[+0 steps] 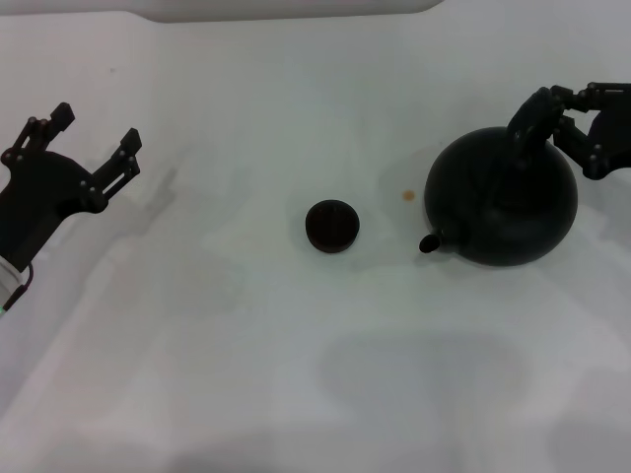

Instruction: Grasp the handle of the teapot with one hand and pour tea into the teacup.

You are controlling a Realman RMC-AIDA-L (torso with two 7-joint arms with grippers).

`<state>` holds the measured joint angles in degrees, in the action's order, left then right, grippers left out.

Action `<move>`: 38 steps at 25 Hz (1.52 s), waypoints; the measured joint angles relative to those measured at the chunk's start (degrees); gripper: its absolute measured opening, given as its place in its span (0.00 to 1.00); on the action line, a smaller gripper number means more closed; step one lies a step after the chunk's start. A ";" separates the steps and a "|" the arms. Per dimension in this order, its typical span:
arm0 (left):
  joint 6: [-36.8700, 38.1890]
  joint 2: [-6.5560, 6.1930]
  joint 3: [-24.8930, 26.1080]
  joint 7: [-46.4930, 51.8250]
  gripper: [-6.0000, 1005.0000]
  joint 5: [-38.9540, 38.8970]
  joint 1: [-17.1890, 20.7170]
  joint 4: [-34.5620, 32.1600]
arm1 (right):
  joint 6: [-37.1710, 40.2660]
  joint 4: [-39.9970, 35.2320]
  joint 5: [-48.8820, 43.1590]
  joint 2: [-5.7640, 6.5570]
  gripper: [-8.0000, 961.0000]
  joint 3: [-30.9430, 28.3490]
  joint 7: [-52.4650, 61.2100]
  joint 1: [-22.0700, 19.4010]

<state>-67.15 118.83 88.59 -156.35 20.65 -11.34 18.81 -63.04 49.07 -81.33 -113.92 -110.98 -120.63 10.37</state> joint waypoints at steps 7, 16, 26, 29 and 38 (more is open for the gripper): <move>0.00 0.00 0.08 -0.04 0.87 0.00 0.00 -0.10 | -0.13 -0.71 0.21 -0.47 0.41 -1.84 -0.97 -0.22; 0.03 -0.03 0.44 -0.13 0.87 -0.01 0.00 -0.40 | -4.22 -0.74 0.25 0.81 0.75 -2.42 -0.67 -1.78; 0.12 -0.09 0.63 -0.20 0.87 -0.50 0.00 -0.45 | -10.65 -2.57 0.56 0.03 0.85 -17.35 -4.76 -5.22; 0.18 -0.08 1.20 -0.28 0.87 -0.55 0.00 -0.45 | -10.85 -6.05 1.72 -1.18 0.86 -23.26 -9.70 -4.95; -0.70 0.35 4.94 -0.35 0.87 -1.58 0.41 -0.53 | -8.40 -18.88 19.48 -1.26 0.86 -25.78 -22.08 -2.63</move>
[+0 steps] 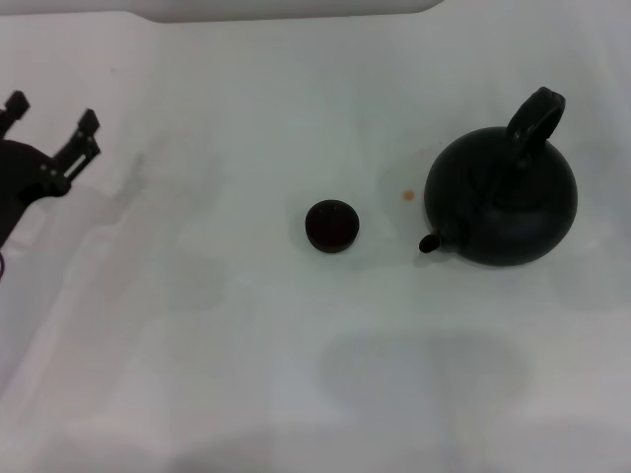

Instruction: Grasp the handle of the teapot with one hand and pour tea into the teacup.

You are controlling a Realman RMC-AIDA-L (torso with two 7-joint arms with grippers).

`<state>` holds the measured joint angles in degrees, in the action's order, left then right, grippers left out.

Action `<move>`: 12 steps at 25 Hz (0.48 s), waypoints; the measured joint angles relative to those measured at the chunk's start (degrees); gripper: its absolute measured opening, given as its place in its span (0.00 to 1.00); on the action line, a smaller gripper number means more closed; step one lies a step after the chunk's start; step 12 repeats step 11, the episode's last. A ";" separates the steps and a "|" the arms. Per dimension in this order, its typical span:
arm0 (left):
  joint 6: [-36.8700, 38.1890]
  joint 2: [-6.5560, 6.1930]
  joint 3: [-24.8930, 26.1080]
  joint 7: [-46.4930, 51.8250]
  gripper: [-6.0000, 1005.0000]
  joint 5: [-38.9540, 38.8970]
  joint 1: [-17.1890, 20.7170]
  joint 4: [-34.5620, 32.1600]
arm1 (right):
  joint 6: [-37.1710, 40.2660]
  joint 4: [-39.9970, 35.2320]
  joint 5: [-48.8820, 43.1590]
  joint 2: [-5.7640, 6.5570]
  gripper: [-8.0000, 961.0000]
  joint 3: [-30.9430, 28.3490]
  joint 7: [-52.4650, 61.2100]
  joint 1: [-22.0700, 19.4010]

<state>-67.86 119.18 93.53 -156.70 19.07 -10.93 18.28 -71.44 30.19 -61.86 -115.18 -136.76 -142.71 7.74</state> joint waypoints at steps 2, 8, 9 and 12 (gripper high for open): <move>-0.54 0.00 0.07 0.00 0.87 -1.40 0.05 0.00 | 0.78 -1.21 1.63 -0.06 0.86 0.00 -0.11 0.48; -2.27 0.00 0.07 0.13 0.87 -4.13 -0.06 0.00 | 6.66 -3.44 4.24 -0.09 0.86 -0.04 -0.18 1.38; -2.43 0.00 0.07 0.23 0.87 -4.44 -0.14 0.00 | 7.54 -3.78 4.33 -0.10 0.86 -0.05 -0.19 1.49; -2.67 0.00 0.09 0.29 0.87 -4.97 -0.31 0.00 | 8.49 -4.64 4.37 -0.11 0.86 -0.06 -0.36 1.71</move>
